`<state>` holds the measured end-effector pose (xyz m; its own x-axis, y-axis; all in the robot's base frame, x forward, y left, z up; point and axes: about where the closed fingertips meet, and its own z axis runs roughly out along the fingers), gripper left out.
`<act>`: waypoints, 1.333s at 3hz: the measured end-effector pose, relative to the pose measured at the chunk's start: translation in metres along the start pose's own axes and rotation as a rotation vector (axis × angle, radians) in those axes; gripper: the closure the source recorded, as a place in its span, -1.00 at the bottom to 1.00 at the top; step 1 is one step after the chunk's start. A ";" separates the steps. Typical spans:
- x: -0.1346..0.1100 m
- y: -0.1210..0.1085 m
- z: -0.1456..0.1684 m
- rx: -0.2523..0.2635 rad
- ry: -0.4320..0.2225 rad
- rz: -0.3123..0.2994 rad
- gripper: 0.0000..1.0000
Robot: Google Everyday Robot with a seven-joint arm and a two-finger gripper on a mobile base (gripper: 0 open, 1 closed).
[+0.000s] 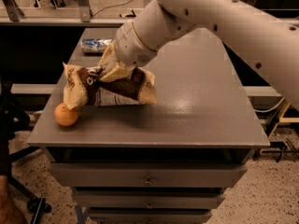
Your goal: Move brown chip bag near orange
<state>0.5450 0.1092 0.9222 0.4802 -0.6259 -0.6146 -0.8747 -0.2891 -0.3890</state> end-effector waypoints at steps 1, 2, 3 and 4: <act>0.000 0.001 0.001 -0.001 -0.002 0.001 0.77; -0.002 0.002 0.003 -0.004 -0.003 -0.001 0.30; -0.003 0.002 0.004 -0.007 -0.004 -0.003 -0.16; -0.004 0.003 0.005 -0.010 -0.005 -0.005 -0.63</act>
Offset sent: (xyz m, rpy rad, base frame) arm -0.0011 0.0005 -0.0011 0.0018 0.0020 0.0008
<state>0.5409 0.1147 0.9201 0.4852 -0.6205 -0.6160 -0.8727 -0.2995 -0.3857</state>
